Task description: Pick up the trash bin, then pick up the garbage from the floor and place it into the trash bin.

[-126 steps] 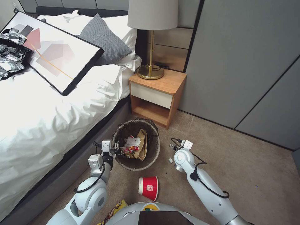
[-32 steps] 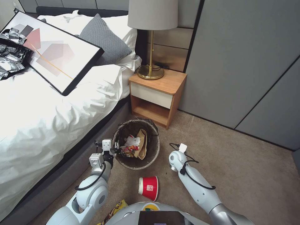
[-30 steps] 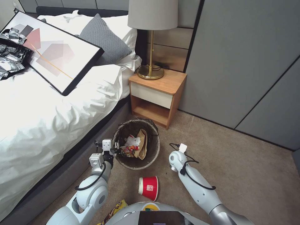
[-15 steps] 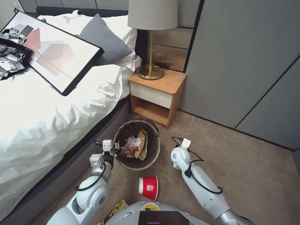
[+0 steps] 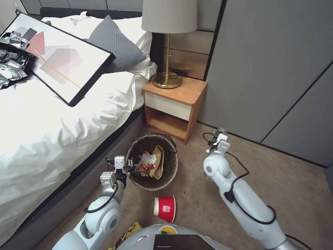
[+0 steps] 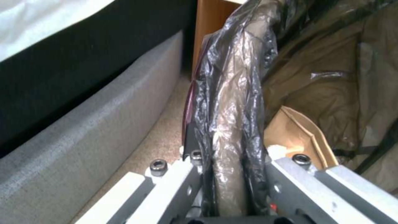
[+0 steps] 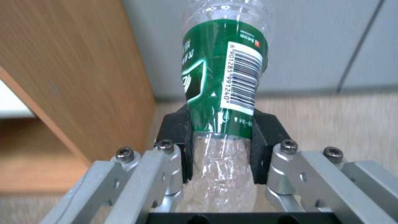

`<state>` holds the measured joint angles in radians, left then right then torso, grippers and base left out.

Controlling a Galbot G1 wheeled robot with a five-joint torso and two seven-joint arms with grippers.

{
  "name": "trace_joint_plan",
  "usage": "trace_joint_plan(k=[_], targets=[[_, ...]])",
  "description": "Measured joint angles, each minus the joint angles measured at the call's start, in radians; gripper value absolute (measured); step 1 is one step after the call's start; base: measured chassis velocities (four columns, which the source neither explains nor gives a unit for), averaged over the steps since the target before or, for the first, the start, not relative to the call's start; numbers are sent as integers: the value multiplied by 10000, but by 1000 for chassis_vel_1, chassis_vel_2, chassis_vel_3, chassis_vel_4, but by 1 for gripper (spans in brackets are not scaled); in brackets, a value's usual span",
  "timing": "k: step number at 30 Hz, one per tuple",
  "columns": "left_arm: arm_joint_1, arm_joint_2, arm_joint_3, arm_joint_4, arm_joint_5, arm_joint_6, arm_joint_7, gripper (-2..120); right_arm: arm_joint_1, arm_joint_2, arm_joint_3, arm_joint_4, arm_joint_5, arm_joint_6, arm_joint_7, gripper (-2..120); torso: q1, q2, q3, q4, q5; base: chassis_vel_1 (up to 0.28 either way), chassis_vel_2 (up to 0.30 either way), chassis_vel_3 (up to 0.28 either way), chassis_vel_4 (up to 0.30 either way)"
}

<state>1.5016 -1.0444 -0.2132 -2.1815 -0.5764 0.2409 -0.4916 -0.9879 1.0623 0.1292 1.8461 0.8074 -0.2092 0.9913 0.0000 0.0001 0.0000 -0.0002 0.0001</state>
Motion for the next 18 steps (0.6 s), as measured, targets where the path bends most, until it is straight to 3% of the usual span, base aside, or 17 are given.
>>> trace_joint_plan(k=[5, 10, 18], targets=[[-24, -15, 46, 64, 1, 18, -3, 0, -113, -840, 136, 1083, -862, 478, -600, 25, 0, 0, 0, 2, 2, 0, 0, 0, 0], [-25, -13, 53, 88, 2, 30, -9, 0, -218, -1138, 220, 1786, -1260, 767, -982, 25, 0, 0, 0, 3, 0, 0, 0, 0, 0], [8, 70, 51, 90, -16, 72, -15, 0, -518, -1652, 246, 3270, -2016, 1609, -2489, 25, 0, 0, 0, 1, 0, 0, 0, 0, 0]])
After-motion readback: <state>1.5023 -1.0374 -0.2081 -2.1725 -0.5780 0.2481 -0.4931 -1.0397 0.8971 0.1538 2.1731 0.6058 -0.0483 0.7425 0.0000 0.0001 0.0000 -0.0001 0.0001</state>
